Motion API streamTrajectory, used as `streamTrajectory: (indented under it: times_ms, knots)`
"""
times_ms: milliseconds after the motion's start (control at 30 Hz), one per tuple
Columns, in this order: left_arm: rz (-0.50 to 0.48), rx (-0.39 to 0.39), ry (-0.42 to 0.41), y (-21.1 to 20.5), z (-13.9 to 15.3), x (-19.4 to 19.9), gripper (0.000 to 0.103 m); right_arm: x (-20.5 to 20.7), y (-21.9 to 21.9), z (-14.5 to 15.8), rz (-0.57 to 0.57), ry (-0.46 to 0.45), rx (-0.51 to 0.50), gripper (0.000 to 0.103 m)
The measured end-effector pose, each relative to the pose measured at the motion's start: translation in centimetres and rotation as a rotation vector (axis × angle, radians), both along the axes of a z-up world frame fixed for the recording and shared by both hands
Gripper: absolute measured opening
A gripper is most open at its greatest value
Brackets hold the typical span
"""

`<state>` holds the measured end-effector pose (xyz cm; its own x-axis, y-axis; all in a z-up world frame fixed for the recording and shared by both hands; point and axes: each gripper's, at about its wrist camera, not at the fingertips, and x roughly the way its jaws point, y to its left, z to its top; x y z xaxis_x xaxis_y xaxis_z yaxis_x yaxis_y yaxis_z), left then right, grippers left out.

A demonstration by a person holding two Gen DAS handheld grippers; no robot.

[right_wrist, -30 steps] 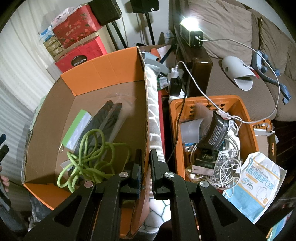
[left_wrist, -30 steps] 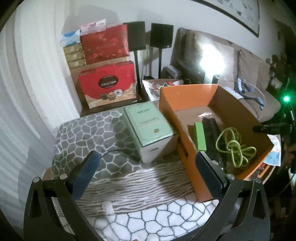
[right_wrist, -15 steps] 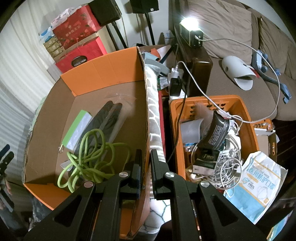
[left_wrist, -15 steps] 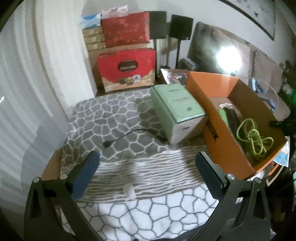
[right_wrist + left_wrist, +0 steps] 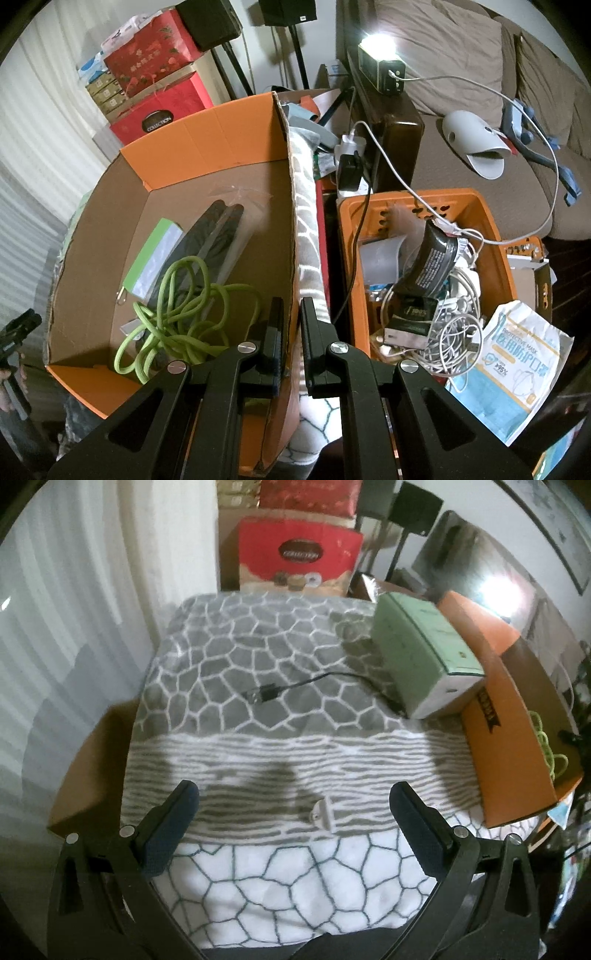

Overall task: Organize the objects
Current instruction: 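Move the left tool back to the blanket and grasp the small white clip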

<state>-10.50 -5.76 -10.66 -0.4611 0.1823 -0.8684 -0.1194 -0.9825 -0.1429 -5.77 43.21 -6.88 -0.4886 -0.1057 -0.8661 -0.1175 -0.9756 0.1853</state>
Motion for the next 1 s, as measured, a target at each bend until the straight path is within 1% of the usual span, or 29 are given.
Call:
streamTrajectory:
  times_ms: [100, 133, 167, 267, 333, 367, 433, 467, 533, 700, 733, 833, 867, 900, 1000]
  knots:
    - [-0.020, 0.036, -0.032, -0.1, -0.8, -0.2, 0.102, 0.0, 0.0, 0.0, 0.000, 0.000, -0.001, 0.008]
    - [-0.024, 0.038, -0.037, -0.1, -0.9, -0.2, 0.097, 0.0, 0.0, 0.0, 0.000, 0.000, -0.001, 0.008]
    - [-0.028, 0.036, -0.042, 0.0, -1.1, -0.2, 0.095, 0.0, 0.0, 0.0, 0.000, 0.000, 0.000, 0.008]
    - [-0.035, 0.037, -0.065, 0.2, -1.8, -0.4, 0.082, 0.0, 0.0, 0.0, 0.000, 0.000, -0.001, 0.008]
    - [-0.038, 0.045, -0.082, 0.3, -2.2, -0.5, 0.069, 0.0, 0.0, 0.0, 0.000, 0.000, -0.002, 0.008]
    - [-0.041, 0.047, -0.086, 0.3, -2.3, -0.5, 0.067, 0.0, 0.0, 0.0, 0.000, 0.000, -0.002, 0.008]
    - [-0.045, 0.053, -0.093, 0.4, -2.6, -0.6, 0.057, 0.0, 0.0, 0.0, 0.000, 0.000, -0.002, 0.008]
    - [-0.048, 0.054, -0.095, 0.5, -2.7, -0.6, 0.054, 0.0, 0.0, 0.0, 0.000, 0.000, -0.001, 0.009]
    - [-0.057, 0.064, -0.104, 0.6, -3.0, -0.7, 0.043, 0.0, 0.0, 0.0, 0.000, 0.000, -0.002, 0.009]
    - [-0.071, 0.083, -0.127, 1.0, -3.8, -1.1, 0.033, 0.0, 0.0, 0.0, 0.000, 0.000, 0.000, 0.009]
    - [-0.073, 0.085, -0.126, 1.0, -3.9, -1.1, 0.027, 0.0, 0.0, 0.0, 0.000, 0.000, -0.001, 0.009]
    - [-0.077, 0.081, -0.120, 1.1, -4.0, -1.2, 0.015, 0.0, 0.0, 0.0, 0.000, 0.000, -0.001, 0.009]
    - [-0.077, 0.087, -0.120, 1.0, -4.0, -1.3, 0.013, 0.0, 0.0, 0.0, -0.001, 0.000, -0.001, 0.009]
    - [-0.080, 0.103, -0.120, 1.0, -4.0, -1.3, 0.013, 0.0, 0.0, 0.0, 0.000, 0.000, 0.000, 0.009]
    - [-0.088, 0.117, -0.107, 1.0, -3.8, -1.2, 0.013, 0.0, 0.1, -0.1, 0.000, -0.001, 0.004, 0.009]
